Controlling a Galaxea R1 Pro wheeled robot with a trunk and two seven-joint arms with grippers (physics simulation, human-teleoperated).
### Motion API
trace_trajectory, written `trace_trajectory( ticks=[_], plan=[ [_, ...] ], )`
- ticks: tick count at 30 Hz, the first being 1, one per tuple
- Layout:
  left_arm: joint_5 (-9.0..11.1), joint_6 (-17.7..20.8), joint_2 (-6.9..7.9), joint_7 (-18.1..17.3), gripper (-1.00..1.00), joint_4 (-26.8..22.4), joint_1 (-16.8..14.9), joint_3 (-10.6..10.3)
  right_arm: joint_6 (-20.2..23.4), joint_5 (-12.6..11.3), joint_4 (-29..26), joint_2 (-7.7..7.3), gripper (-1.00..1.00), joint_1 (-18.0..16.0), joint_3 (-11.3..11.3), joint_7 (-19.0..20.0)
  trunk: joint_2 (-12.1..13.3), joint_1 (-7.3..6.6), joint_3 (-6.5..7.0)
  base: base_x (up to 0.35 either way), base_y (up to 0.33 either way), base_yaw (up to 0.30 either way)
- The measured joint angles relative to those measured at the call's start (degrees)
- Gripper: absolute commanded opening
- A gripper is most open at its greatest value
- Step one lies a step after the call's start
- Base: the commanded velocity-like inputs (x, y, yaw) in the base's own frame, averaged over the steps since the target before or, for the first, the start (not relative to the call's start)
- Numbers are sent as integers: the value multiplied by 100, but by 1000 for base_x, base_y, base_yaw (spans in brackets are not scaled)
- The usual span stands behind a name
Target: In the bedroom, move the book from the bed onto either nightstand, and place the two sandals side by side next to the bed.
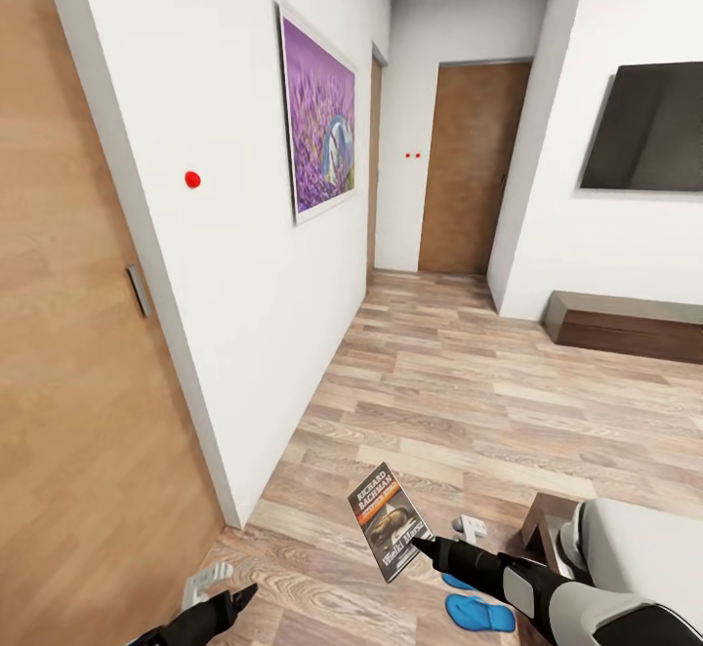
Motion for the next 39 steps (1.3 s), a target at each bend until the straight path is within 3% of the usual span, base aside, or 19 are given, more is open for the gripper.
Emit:
trace_trajectory(
  ticks=[34, 39],
  plan=[
    [0, -2, -22, 0, 100, 0, 9, 1, 0, -1, 0, 0, -100, 0, 1, -3, 0, 0, 36, 0, 42, 0],
    [0, -2, -22, 0, 100, 0, 9, 1, 0, 0, 0, 0, -100, 1, 2, -3, 0, -2, 36, 187, 1, 0]
  ],
)
